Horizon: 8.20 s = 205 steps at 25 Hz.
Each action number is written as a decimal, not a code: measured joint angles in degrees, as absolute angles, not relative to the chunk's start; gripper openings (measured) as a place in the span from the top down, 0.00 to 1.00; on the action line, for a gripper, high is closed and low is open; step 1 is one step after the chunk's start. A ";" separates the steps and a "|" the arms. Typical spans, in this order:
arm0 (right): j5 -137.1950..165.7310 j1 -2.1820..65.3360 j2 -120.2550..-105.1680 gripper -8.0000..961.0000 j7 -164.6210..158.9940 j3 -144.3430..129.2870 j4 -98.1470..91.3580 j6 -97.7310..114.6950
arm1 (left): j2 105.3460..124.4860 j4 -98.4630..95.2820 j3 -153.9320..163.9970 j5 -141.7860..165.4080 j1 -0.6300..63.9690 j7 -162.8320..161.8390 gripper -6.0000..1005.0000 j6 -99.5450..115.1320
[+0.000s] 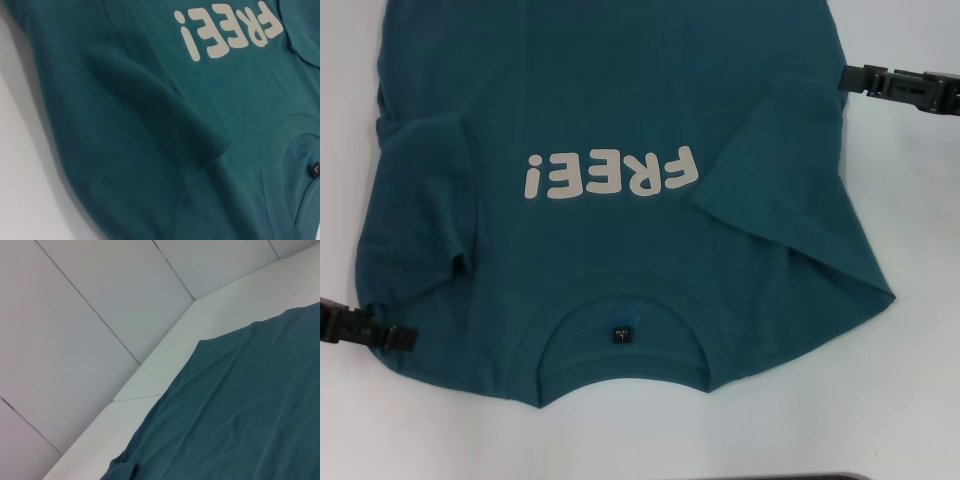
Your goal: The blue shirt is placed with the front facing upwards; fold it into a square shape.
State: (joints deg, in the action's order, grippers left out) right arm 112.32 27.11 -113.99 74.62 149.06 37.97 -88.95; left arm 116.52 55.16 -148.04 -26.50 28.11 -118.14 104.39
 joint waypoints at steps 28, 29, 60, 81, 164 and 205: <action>112.15 26.70 -113.94 0.22 74.67 149.42 37.97 -89.53 | 116.48 55.14 -147.79 -22.48 27.75 -122.19 0.69 99.22; 112.14 26.65 -113.94 0.22 74.67 149.42 37.97 -89.58 | 116.49 55.21 -147.81 -22.47 27.74 -122.24 0.72 99.22; 127.65 24.39 -110.19 0.22 60.28 148.88 40.88 -102.98 | 114.96 55.38 -148.01 -22.87 27.71 -121.95 0.96 104.24; 138.05 21.27 -109.54 0.22 51.31 149.59 42.41 -102.70 | 115.68 57.92 -147.58 -23.05 27.95 -122.78 0.96 105.82; 142.21 26.04 -112.69 0.25 51.26 147.38 39.76 -97.82 | 115.75 57.56 -147.39 -23.06 29.64 -122.17 0.96 105.11; 141.69 22.46 -112.74 0.96 57.78 147.39 36.71 -96.90 | 114.42 56.14 -147.32 -22.52 29.05 -120.89 0.96 107.57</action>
State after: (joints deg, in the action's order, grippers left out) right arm 141.69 22.46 -112.74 57.78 147.39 36.71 -96.90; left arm 114.42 56.14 -147.32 -22.52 29.05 -120.89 107.57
